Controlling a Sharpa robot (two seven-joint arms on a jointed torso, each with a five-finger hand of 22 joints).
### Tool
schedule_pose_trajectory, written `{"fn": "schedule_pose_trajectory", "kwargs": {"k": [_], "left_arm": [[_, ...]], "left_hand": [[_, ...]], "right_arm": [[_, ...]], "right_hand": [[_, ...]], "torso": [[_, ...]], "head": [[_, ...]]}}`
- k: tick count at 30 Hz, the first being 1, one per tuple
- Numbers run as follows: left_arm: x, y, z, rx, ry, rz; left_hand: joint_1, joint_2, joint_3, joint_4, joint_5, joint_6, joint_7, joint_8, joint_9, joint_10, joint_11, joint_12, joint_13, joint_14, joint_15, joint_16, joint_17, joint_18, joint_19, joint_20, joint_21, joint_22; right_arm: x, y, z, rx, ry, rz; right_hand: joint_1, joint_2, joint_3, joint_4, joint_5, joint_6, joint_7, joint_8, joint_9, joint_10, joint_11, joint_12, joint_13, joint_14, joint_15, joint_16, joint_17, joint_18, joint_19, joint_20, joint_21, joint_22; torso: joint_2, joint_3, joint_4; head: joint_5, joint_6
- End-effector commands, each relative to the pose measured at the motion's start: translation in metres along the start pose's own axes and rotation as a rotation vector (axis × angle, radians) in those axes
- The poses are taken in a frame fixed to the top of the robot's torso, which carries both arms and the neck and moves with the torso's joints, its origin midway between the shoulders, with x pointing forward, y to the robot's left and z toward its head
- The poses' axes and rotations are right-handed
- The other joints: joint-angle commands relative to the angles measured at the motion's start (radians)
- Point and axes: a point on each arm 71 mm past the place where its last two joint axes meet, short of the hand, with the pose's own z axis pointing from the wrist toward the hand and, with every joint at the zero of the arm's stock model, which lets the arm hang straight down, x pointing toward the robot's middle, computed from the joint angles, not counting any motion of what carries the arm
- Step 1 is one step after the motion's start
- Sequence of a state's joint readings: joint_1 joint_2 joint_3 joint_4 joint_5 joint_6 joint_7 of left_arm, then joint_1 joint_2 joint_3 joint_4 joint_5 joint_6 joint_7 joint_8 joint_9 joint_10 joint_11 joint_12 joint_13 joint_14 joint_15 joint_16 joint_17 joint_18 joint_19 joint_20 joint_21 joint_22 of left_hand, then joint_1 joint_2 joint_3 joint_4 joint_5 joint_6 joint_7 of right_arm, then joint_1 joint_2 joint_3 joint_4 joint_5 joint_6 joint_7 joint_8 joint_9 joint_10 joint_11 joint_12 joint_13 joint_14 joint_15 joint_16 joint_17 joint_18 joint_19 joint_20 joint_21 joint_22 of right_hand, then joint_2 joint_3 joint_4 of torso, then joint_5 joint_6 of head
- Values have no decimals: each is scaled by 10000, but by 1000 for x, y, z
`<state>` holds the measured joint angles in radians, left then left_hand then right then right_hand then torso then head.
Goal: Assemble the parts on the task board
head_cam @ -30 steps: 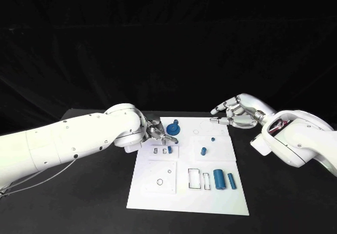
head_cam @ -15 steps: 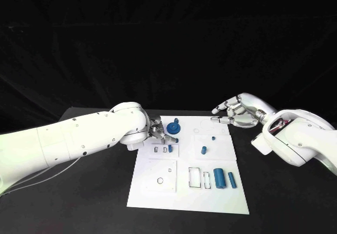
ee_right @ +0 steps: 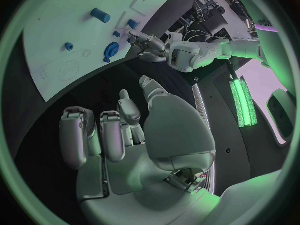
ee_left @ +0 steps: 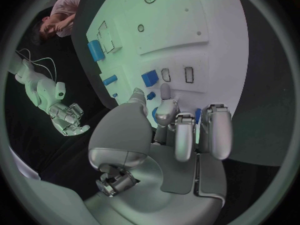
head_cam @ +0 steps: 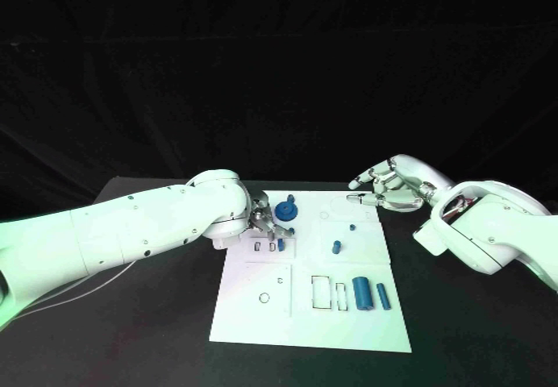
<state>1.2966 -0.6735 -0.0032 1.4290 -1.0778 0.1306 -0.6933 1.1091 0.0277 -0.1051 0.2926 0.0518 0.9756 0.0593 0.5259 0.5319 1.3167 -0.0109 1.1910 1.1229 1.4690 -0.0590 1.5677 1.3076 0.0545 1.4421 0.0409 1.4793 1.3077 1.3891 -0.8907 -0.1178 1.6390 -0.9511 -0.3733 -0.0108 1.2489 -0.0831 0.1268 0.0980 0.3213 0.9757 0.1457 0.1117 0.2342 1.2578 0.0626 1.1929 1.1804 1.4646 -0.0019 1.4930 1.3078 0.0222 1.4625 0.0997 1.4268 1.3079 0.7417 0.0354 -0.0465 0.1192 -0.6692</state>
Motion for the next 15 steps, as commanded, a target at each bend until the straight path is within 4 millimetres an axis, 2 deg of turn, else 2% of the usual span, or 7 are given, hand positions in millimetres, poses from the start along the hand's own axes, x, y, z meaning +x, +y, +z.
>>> {"fn": "schedule_pose_trajectory", "kwargs": {"k": [1, 15], "left_arm": [[3, -3, 0, 56, 290, 177], [7, -6, 1, 148, 605, 382]], "left_hand": [[-37, 111, -58, -7, 1, -79, 12, 46, 26, -47, 33, -26, -1, 1017, -49, 31, 2632, -113, 48, 10, 46, 629], [258, 216, -131, -37, 3, -154, 10, 116, 211, -53, 34, 5, 52, 1017, -43, 31, 2632, -117, 52, 26, 66, 666]], "right_arm": [[3, -1, 0, -35, 141, -217], [10, -2, 2, -30, 264, -228]], "right_hand": [[-21, 45, -74, -3, 35, -25, -10, 57, 11, -34, -8, -44, -5, 685, -81, -38, 1067, 202, -36, 1, -47, 1444], [-5, 59, -85, 3, 90, -19, -13, 68, 15, -24, -14, -38, -1, 684, -85, -44, 1059, 206, -44, -2, -64, 1433]], "torso": [[-9, -4, 6], [1, -2, -1]], "head": [[-2, 21], [-15, 44]]}}
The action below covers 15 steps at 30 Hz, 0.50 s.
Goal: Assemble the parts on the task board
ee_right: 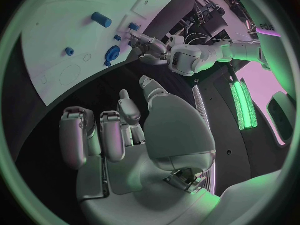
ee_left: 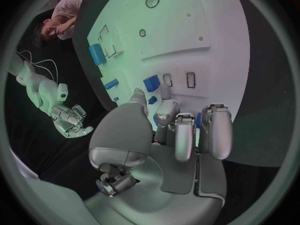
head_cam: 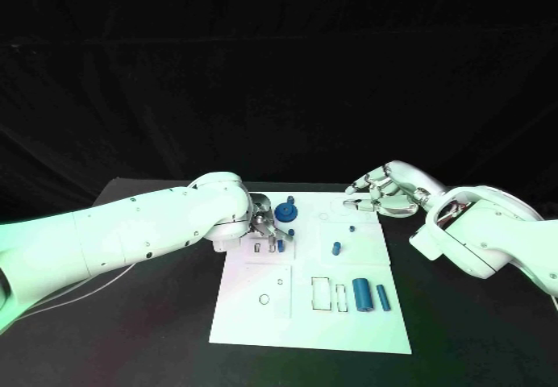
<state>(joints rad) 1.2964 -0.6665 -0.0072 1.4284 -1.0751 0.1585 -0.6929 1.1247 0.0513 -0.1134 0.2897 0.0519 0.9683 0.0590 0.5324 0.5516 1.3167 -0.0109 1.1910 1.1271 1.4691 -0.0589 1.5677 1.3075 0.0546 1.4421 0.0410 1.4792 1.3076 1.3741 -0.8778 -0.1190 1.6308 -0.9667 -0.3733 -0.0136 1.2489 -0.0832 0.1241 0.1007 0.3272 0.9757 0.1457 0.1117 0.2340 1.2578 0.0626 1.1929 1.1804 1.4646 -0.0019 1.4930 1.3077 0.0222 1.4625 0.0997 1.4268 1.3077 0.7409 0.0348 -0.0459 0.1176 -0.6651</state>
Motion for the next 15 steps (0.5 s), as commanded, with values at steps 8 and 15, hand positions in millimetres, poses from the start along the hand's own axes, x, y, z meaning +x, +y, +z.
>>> {"fn": "schedule_pose_trajectory", "kwargs": {"k": [8, 15], "left_arm": [[4, -4, 1, 135, 426, 203], [5, -4, 1, 144, 480, 175]], "left_hand": [[191, 0, -63, -12, 3, -104, 14, 62, 60, -63, 35, -2, 9, 1017, -41, 31, 2633, -116, 43, 29, 64, 662], [428, 74, -65, -22, 4, -156, 19, 78, 156, -91, 40, -27, -5, 1017, -36, 31, 2633, -116, 36, 37, 68, 669]], "right_arm": [[3, 0, 0, -42, 156, -149], [3, 0, 0, -31, 159, -148]], "right_hand": [[-5, 59, -58, -24, 31, -19, -12, 68, 17, -24, -14, -38, -1, 684, -85, -44, 1061, 207, -44, -2, -64, 1435], [-5, 59, -58, -24, 31, -19, -12, 68, 17, -24, -14, -38, -1, 684, -85, -44, 1061, 207, -44, -2, -64, 1435]], "torso": [[12, 10, -8], [21, 10, -4]], "head": [[14, -5], [22, -19]]}}
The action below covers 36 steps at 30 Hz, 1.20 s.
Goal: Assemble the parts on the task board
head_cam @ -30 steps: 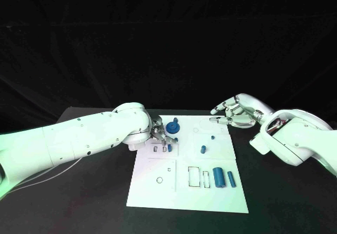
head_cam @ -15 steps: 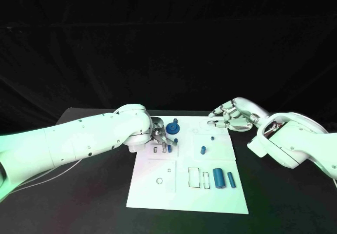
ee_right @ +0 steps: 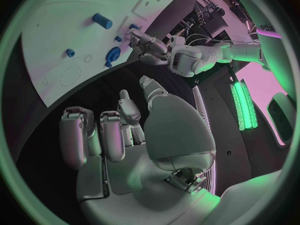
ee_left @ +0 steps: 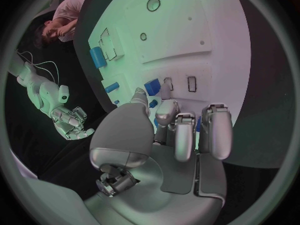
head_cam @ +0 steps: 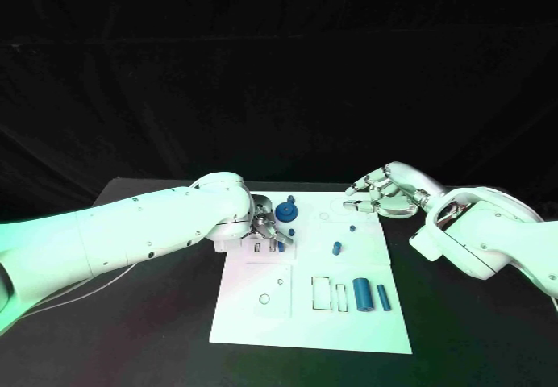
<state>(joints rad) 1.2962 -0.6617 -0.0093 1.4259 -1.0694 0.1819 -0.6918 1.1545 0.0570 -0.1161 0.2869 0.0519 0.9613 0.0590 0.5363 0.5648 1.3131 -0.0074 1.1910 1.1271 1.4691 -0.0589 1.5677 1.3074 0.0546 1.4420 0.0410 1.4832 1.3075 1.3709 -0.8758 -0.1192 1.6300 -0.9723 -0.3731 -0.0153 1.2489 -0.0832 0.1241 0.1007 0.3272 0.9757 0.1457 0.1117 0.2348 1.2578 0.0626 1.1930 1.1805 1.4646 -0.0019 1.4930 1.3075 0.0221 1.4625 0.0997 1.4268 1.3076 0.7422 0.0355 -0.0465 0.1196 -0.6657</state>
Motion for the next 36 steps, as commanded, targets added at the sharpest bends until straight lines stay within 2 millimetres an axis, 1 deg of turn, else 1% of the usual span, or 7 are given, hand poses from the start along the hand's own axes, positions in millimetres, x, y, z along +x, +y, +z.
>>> {"fn": "schedule_pose_trajectory", "kwargs": {"k": [1, 9, 14, 20, 26, 32, 36], "left_arm": [[2, -2, 0, 115, 246, 36], [3, -3, -1, 145, 208, -38], [4, -4, -1, 222, 353, -293], [6, -2, -2, 305, 735, -977], [6, 2, -3, 293, 917, -1401], [7, 5, -5, 315, 999, -1589], [7, 5, -5, 358, 997, -1655]], "left_hand": [[186, 49, -25, 4, 4, -95, 20, 41, 43, -60, 5, -31, -6, 1017, -36, 31, 2634, -116, 34, 39, 28, 671], [813, 396, 288, -44, 10, -203, 31, 4, 186, -171, 11, -181, -132, 1017, -31, 31, 2634, -110, 8, 50, 23, 663], [1741, 646, 943, -329, 19, -292, -31, -62, 267, -269, -46, -336, -254, 1017, -79, 31, 2634, -103, -17, 39, 11, 643], [2722, 545, 2017, -668, 29, -379, -71, -150, 358, -334, -96, -479, -323, 1017, -132, 31, 2634, -102, -35, 3, 6, 649], [3140, 172, 3260, -789, 36, -456, -45, -150, 528, -309, -85, -539, -328, 1017, -131, 31, 2634, -118, 5, -17, 44, 739], [2694, -958, 5708, -673, 23, -558, 62, -55, 926, -315, -66, -700, -453, 1017, -55, 31, 2634, -116, -13, 28, 47, 763], [2372, -1317, 6506, -751, 11, -585, 29, 3, 1108, -325, -32, -760, -514, 1017, -31, 31, 2634, -111, -29, 41, 38, 757]], "right_arm": [[2, 0, 0, -34, 129, -112], [2, 0, 0, -18, 132, -157], [2, -1, 1, 4, 144, -180], [2, -2, 1, 67, 156, -171], [1, -3, 1, 117, 156, -132], [1, -3, 1, 134, 158, -138], [1, -4, 2, 148, 164, -100]], "right_hand": [[-3, 62, -60, -22, 39, -19, -13, 70, 9, -20, -14, -35, 1, 684, -85, -45, 1062, 208, -48, -3, -70, 1433], [13, 78, -64, -18, 79, -23, -14, 74, 10, -8, -16, -24, 10, 685, -88, -47, 1061, 217, -70, -6, -104, 1408], [34, 84, -66, -24, 107, -28, -14, 76, 11, -13, -17, -32, 2, 680, -90, -59, 1040, 226, -91, -7, -137, 1384], [68, 86, -79, -28, 194, -36, -14, 84, 12, -30, -19, -54, -20, 673, -92, -79, 1009, 236, -117, -11, -180, 1354], [98, 92, -97, -23, 331, -45, -13, 95, 14, -41, -19, -69, -34, 671, -94, -90, 999, 239, -124, -15, -201, 1345], [98, 92, -97, -23, 331, -45, -13, 95, 14, -41, -19, -69, -34, 671, -94, -90, 999, 239, -124, -15, -201, 1345], [97, 93, -104, -17, 357, -47, -12, 97, 15, -41, -18, -69, -35, 672, -94, -90, 1000, 239, -123, -15, -202, 1346]], "torso": [[8, 3, 2], [14, -7, -5], [3, -6, -3], [10, -4, 4], [5, -5, 9], [-1, -2, 12], [5, -4, 0]], "head": [[3, -14], [21, -35], [24, -57], [27, -86], [23, -95], [34, -100], [53, -91]]}}
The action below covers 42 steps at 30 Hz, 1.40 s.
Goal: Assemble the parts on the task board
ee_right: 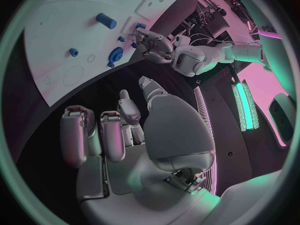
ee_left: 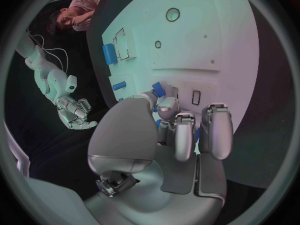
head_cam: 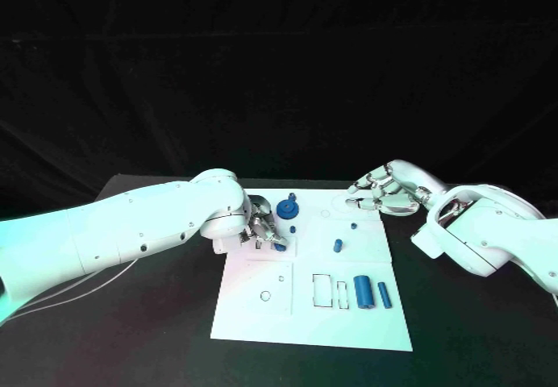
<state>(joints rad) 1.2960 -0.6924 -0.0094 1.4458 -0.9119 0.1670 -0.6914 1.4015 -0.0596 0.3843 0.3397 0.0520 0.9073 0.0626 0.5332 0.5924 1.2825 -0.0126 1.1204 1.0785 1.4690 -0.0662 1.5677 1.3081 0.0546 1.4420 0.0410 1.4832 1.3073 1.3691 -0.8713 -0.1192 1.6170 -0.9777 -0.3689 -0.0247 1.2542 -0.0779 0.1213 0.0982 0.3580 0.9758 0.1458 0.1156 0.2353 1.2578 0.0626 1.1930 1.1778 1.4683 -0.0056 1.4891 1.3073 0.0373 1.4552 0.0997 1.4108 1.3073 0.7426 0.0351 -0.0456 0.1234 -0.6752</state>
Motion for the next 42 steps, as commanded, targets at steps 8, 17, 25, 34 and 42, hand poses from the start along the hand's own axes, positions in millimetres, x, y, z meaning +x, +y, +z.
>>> {"fn": "schedule_pose_trajectory", "kwargs": {"k": [8, 17, 25, 34, 42], "left_arm": [[0, -1, -2, 266, -83, -450], [-3, 5, -6, 339, -304, -558], [-4, 5, -7, 224, -557, -442], [-6, 2, -5, -42, -973, -150], [-6, 3, -4, -275, -1016, 70]], "left_hand": [[-320, -566, 2354, -1690, 9, -196, 36, 94, 1092, -181, 69, -301, -269, 1018, 52, 31, 2627, -92, -97, 63, -7, 685], [-312, -803, 2642, -1967, 7, -268, 62, 130, 1212, -251, 88, -413, -384, 1018, 65, 31, 2627, -91, -101, 75, -9, 691], [-346, -914, 2863, -2102, 9, -198, 81, 168, 1277, -106, 95, -232, -208, 1018, 73, 31, 2627, -104, -60, 80, 18, 754], [-631, -1078, 3331, -2232, 8, -138, 48, 250, 1451, 144, 63, 46, 39, 1018, 46, 31, 2627, -136, 49, 65, 90, 907], [-780, -1098, 3490, -2258, 7, -135, 25, 286, 1531, 224, 45, 132, 113, 1018, 31, 31, 2627, -149, 90, 53, 116, 964]], "right_arm": [[1, -1, 0, 31, 144, 37], [0, -2, -1, 54, 98, 61], [0, -2, -1, 52, 79, 71], [0, -1, -1, 18, 70, 89], [1, -1, -1, 7, 77, 97]], "right_hand": [[21, 49, -92, 33, 76, -49, -10, 63, 10, -49, -16, -81, -21, 633, -55, -56, 995, 91, -59, -16, -60, 1337], [-9, 61, -112, 67, 95, -51, -9, 68, 11, -46, -14, -80, -21, 634, -54, -58, 996, 90, -57, -16, -62, 1338], [-16, 65, -117, 75, 98, -50, -8, 70, 11, -49, -15, -85, -27, 631, -54, -65, 982, 91, -59, -16, -67, 1335], [-31, 70, -127, 91, 103, -50, -9, 73, 12, -51, -14, -88, -31, 629, -54, -71, 973, 92, -61, -16, -71, 1333], [-35, 71, -131, 97, 105, -50, -10, 74, 12, -49, -14, -86, -29, 630, -54, -70, 977, 95, -68, -16, -82, 1325]], "torso": [[-4, -2, -6], [-10, 0, 7], [-6, -6, -4], [2, -3, -12], [11, -1, -18]], "head": [[20, 11], [23, 36], [44, 57], [76, 59], [87, 40]]}}
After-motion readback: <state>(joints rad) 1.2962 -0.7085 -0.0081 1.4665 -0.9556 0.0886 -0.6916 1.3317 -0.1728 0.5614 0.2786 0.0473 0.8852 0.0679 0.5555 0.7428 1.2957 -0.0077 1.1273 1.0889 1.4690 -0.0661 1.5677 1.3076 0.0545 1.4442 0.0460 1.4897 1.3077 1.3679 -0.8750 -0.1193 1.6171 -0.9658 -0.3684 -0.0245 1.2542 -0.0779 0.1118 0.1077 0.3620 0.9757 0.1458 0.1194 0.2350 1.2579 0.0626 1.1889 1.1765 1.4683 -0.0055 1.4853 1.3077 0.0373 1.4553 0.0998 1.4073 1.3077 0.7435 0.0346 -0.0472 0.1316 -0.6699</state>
